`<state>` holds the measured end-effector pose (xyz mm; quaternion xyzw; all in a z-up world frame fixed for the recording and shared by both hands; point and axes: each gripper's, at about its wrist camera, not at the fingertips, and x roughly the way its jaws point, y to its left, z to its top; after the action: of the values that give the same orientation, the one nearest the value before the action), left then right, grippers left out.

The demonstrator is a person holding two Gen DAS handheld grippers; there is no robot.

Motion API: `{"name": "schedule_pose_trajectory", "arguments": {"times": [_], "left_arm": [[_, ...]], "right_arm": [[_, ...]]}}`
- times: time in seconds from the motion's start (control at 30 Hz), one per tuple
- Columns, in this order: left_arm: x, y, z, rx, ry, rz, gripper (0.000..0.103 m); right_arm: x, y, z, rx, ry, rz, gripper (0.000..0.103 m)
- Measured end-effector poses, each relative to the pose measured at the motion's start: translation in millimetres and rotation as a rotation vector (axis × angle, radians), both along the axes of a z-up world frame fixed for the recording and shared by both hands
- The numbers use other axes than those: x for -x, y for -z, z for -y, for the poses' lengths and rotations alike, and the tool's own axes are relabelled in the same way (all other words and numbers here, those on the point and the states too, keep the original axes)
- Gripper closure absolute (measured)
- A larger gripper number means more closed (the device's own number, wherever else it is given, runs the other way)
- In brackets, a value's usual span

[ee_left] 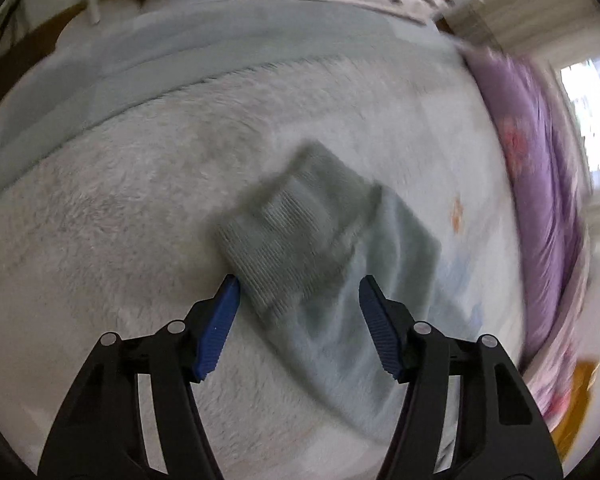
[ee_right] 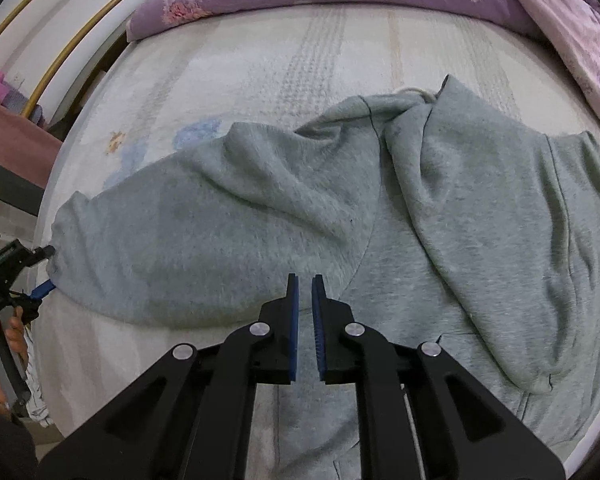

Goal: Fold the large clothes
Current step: 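Grasp one sleeve cuff with the left gripper and lift it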

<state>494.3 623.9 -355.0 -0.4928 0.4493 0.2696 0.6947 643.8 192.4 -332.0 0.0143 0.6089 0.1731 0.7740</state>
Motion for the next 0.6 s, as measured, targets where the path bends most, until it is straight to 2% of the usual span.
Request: {"name": "schedule_pose_trajectory", "arguments": {"times": [0.1, 0.17, 0.2, 0.23, 0.27, 0.33, 0.4, 0.43, 0.47, 0.53, 0.6], "left_arm": [[11, 6, -2, 0.046, -0.075, 0.008, 0.043], [7, 10, 1, 0.026, -0.047, -0.011, 0.043], [6, 11, 3, 0.018, -0.042, -0.019, 0.04], [7, 11, 4, 0.031, -0.065, 0.004, 0.03], [6, 11, 5, 0.044, -0.089, 0.017, 0.029], [-1, 10, 5, 0.043, -0.081, -0.016, 0.029], [-7, 6, 7, -0.002, -0.061, -0.031, 0.046], [-9, 7, 7, -0.02, -0.056, -0.032, 0.059], [-6, 7, 7, -0.019, -0.057, -0.001, 0.081], [0, 8, 4, 0.012, -0.079, 0.071, 0.088], [7, 0, 5, 0.011, -0.084, 0.116, 0.09]], "right_arm": [[-2, 6, 2, -0.016, 0.02, -0.027, 0.095], [-3, 9, 4, -0.034, 0.025, -0.031, 0.095], [-3, 12, 4, -0.03, 0.03, -0.036, 0.095], [-4, 14, 5, -0.027, 0.038, -0.037, 0.095], [-5, 17, 5, -0.03, 0.048, -0.041, 0.097], [-7, 21, 6, -0.042, 0.065, -0.051, 0.097], [-8, 24, 4, -0.06, 0.071, -0.052, 0.098], [-10, 27, 4, -0.066, 0.078, -0.054, 0.098], [-13, 29, 4, -0.058, 0.094, -0.051, 0.098], [-17, 29, 8, -0.048, 0.126, -0.042, 0.1], [-20, 25, 15, -0.046, 0.168, -0.019, 0.101]]}}
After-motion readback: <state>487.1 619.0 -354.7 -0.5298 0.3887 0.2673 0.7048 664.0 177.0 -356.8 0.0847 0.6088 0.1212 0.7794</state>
